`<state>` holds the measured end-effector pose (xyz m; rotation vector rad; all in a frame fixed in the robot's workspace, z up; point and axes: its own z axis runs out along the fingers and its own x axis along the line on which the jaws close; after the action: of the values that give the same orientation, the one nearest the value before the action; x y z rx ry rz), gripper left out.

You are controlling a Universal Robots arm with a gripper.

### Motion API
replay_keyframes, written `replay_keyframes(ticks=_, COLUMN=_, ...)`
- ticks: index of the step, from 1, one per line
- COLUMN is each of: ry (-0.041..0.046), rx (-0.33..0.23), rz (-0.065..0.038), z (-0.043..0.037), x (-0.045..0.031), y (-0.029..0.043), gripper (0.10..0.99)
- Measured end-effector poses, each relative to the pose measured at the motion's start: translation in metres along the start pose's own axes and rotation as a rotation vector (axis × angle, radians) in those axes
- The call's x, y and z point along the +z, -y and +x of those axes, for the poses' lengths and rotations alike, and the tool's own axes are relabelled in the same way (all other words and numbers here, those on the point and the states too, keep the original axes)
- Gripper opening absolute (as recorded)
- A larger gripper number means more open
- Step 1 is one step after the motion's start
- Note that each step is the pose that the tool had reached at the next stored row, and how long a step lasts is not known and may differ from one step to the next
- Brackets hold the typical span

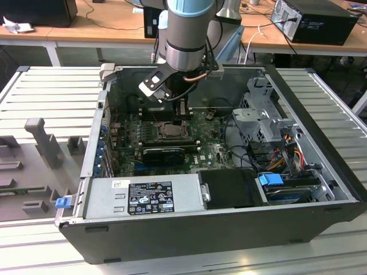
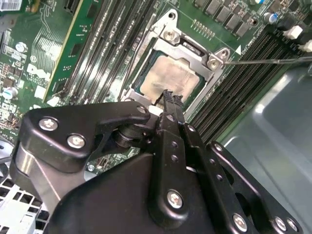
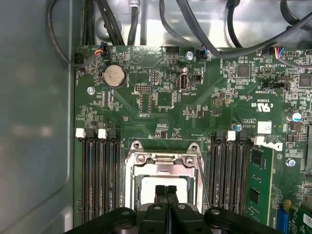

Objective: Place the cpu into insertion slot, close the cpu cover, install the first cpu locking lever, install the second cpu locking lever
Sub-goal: 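Close the cpu cover, then install the first cpu locking lever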

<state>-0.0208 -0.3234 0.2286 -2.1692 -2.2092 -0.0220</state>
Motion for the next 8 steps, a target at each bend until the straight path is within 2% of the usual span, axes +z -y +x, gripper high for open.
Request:
replay_keyframes(ticks=4, ry=0.0000, rx=0.000, rz=0.000, z=0.0000, x=0.0001, y=0.0020, gripper=0.106)
replay_keyframes(ticks=8, ry=0.0001, rx=0.000, rz=0.000, z=0.0002, x=-0.0030, y=0.0022, gripper=0.106)
